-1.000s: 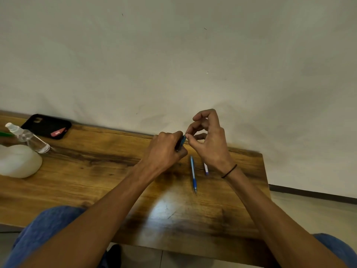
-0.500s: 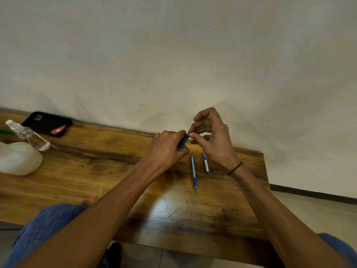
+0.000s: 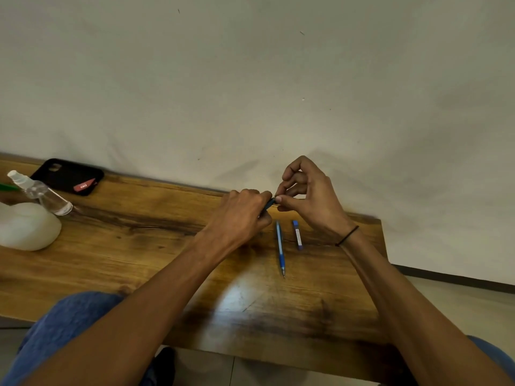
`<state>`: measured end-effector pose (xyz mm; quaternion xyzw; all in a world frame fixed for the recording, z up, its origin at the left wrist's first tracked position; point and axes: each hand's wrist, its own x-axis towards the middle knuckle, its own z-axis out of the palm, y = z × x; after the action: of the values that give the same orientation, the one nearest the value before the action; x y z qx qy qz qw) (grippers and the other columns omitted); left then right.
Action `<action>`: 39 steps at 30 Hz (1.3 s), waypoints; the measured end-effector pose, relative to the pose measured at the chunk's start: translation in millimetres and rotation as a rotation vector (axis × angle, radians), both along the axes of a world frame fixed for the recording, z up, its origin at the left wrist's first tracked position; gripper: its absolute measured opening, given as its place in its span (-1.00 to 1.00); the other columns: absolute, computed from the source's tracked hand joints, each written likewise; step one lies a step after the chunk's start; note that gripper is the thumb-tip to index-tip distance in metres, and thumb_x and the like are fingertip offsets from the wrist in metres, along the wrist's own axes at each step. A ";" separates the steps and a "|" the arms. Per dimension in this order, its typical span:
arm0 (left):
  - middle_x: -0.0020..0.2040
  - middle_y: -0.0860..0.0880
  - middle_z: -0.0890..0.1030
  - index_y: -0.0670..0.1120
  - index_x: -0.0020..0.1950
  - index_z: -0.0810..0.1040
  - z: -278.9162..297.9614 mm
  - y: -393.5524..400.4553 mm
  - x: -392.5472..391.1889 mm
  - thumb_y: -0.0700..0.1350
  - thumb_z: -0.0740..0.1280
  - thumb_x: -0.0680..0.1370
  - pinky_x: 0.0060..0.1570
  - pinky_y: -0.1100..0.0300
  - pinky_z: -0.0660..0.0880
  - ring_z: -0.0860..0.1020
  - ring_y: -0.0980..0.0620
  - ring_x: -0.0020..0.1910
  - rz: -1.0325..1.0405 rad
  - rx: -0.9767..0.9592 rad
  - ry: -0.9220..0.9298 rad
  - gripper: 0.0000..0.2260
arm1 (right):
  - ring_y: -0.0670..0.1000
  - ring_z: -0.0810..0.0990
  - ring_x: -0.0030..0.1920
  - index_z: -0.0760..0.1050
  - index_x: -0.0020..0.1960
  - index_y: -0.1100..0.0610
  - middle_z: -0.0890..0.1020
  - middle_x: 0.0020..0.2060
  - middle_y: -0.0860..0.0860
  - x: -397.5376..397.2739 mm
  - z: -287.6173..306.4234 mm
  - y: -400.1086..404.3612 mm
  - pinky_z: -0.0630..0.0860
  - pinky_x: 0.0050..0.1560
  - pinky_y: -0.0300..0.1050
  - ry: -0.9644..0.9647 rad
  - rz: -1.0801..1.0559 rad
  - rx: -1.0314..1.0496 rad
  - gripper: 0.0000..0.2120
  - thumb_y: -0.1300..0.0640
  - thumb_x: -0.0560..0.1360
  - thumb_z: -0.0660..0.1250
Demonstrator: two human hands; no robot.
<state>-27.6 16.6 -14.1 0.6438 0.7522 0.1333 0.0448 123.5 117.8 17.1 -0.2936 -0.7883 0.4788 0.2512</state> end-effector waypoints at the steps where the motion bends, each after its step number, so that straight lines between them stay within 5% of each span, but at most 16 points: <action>1: -0.16 -0.01 0.50 -0.05 0.18 0.56 -0.3 0.0 0.2 -0.07 0.32 0.62 -0.15 0.07 0.39 0.45 -0.03 -0.23 -0.007 -0.015 0.005 -0.83 | 0.05 0.76 -0.17 0.40 0.12 0.15 0.71 -0.15 0.06 -0.5 -0.1 -0.4 0.74 -0.18 -0.01 -0.011 0.008 0.013 -0.62 0.37 0.48 0.53; 9: -0.05 -0.06 0.61 -0.03 0.28 0.53 1.0 -0.7 -0.7 -0.04 0.29 0.63 -0.20 0.09 0.37 0.44 -0.03 -0.23 -0.020 -0.032 0.030 -0.77 | 0.13 0.77 -0.13 0.42 0.09 0.14 0.71 -0.14 0.10 3.7 -3.1 1.8 0.74 -0.18 0.06 0.017 -0.044 -0.129 -0.63 0.40 0.47 0.53; 14: -0.16 0.02 0.43 -0.03 0.31 0.50 1.4 -1.7 0.5 -0.03 0.27 0.66 -0.22 0.10 0.31 0.41 0.00 -0.27 -0.035 -0.039 0.033 -0.76 | 0.06 0.76 -0.15 0.41 0.09 0.12 0.70 -0.15 0.03 2.9 1.4 3.3 0.72 -0.23 -0.08 -0.032 0.013 0.020 -0.64 0.40 0.48 0.51; 24: 0.07 -0.07 0.58 -0.03 0.54 0.32 7.4 -1.8 6.0 -0.05 0.17 0.75 -0.18 0.10 0.35 0.41 0.00 -0.20 -0.046 -0.135 0.145 -0.65 | -0.06 0.72 -0.20 0.45 0.05 0.11 0.69 -0.24 -0.02 3.1 9.0 6.4 0.72 -0.15 -0.05 -0.159 0.067 0.214 -0.65 0.39 0.45 0.53; 29: 0.02 -0.05 0.54 -0.04 0.52 0.34 6.6 -0.8 5.9 -0.06 0.18 0.74 -0.22 0.10 0.32 0.34 0.04 -0.30 -0.046 -0.132 0.162 -0.67 | -0.07 0.71 -0.19 0.47 0.01 0.08 0.66 -0.29 -0.03 3.6 12.0 6.8 0.70 0.00 0.04 -0.202 0.035 0.260 -0.66 0.36 0.44 0.56; 34: -0.07 0.00 0.41 -0.04 0.48 0.37 4.2 -0.5 3.8 -0.06 0.20 0.73 -0.23 0.11 0.30 0.31 0.06 -0.33 -0.054 -0.120 0.120 -0.69 | -0.12 0.71 -0.18 0.49 0.03 0.07 0.68 -0.28 -0.04 3.2 10.7 5.6 0.69 -0.04 -0.10 -0.205 0.014 0.264 -0.66 0.34 0.44 0.57; 39: 0.00 -0.05 0.61 -0.03 0.39 0.44 5.5 -2.1 0.2 -0.05 0.24 0.71 -0.19 0.12 0.31 0.42 0.01 -0.23 -0.042 -0.053 0.045 -0.75 | -0.09 0.74 -0.17 0.47 0.09 0.06 0.70 -0.19 -0.02 5.0 7.5 5.6 0.68 -0.12 -0.23 -0.140 -0.016 0.174 -0.63 0.34 0.46 0.56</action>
<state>-27.3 14.5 -8.6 0.6607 0.7427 0.0979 0.0477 128.5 123.3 24.6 -0.3098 -0.8401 0.3848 0.2239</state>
